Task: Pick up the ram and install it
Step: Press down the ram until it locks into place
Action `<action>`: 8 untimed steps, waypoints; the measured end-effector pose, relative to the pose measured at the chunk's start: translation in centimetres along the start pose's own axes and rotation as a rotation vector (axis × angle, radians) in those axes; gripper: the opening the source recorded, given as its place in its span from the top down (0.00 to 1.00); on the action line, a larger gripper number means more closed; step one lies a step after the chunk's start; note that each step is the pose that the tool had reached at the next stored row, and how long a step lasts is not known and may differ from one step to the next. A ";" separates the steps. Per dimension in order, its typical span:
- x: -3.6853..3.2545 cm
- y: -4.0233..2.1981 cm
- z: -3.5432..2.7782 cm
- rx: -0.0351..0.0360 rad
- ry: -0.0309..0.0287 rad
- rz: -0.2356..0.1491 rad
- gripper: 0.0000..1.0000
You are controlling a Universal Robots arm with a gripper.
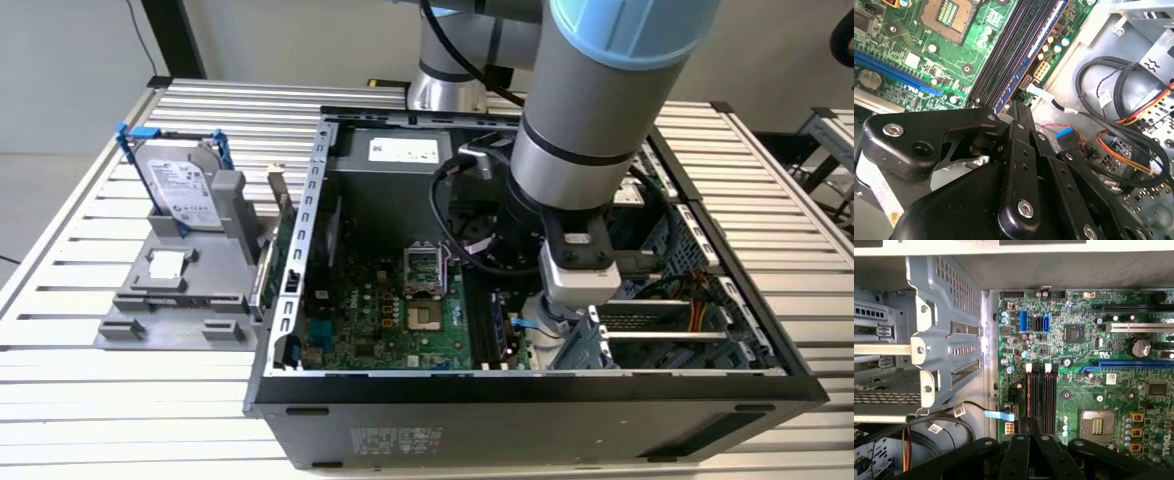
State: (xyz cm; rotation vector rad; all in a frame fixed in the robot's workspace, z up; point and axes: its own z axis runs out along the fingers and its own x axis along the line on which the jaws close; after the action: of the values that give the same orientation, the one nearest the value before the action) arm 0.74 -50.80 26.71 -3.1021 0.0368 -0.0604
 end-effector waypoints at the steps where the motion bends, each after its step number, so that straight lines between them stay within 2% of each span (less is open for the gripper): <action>1: 0.00 -0.01 0.01 0.0003 0.0001 0.000 1.00; 4: 0.00 -0.10 -0.02 0.0002 0.0002 0.001 1.00; 8: -0.02 -0.59 -0.01 0.0008 0.0006 0.001 1.00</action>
State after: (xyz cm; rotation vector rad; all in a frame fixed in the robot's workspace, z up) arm 0.73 -50.21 26.75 -3.1013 0.0379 -0.0612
